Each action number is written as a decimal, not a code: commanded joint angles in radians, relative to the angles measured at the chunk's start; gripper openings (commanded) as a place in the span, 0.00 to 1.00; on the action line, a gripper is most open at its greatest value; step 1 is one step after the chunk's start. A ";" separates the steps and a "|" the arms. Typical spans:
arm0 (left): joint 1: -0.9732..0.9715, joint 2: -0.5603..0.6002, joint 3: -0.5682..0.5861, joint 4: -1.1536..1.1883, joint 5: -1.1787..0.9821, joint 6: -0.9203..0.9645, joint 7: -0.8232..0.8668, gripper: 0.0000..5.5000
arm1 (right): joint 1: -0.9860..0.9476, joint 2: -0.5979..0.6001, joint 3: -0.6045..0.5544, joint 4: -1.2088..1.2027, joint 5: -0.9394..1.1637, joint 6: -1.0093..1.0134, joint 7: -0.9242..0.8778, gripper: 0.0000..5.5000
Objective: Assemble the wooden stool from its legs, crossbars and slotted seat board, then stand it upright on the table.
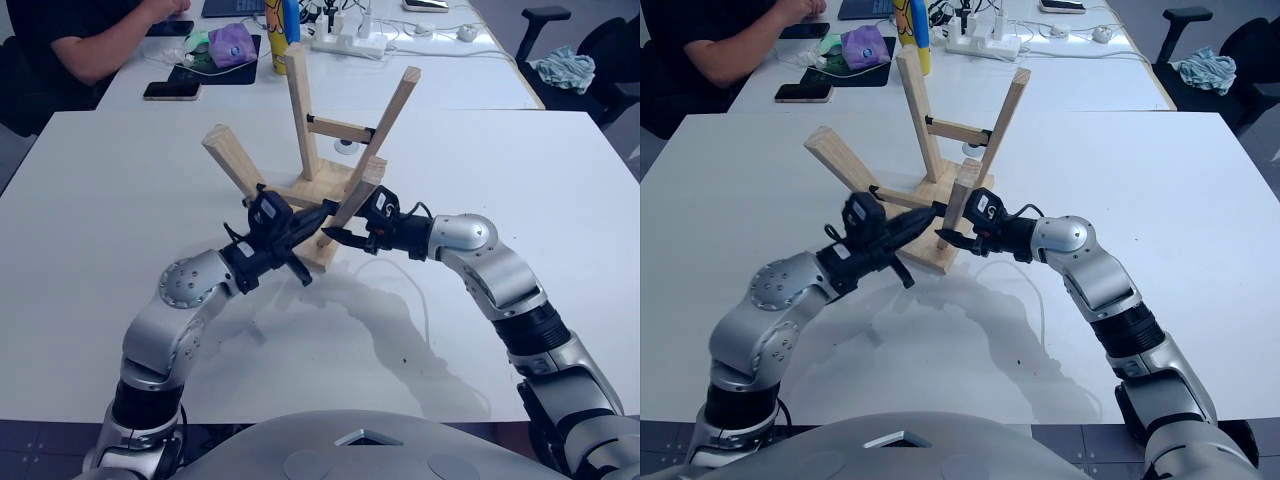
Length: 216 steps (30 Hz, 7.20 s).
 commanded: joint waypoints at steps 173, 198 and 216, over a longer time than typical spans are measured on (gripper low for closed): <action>0.019 0.099 -0.032 0.619 0.285 -0.096 -0.029 0.00 | -0.172 -0.113 0.151 0.439 -0.128 -0.208 0.412 0.37; 0.104 -0.021 -0.127 0.478 0.295 -0.035 0.073 0.00 | 0.043 -0.117 -0.099 0.346 -0.152 -0.150 0.252 0.67; 0.354 0.064 -0.054 0.171 0.242 -0.230 0.026 0.00 | 0.286 0.004 -0.154 0.150 -0.170 -0.056 0.046 0.49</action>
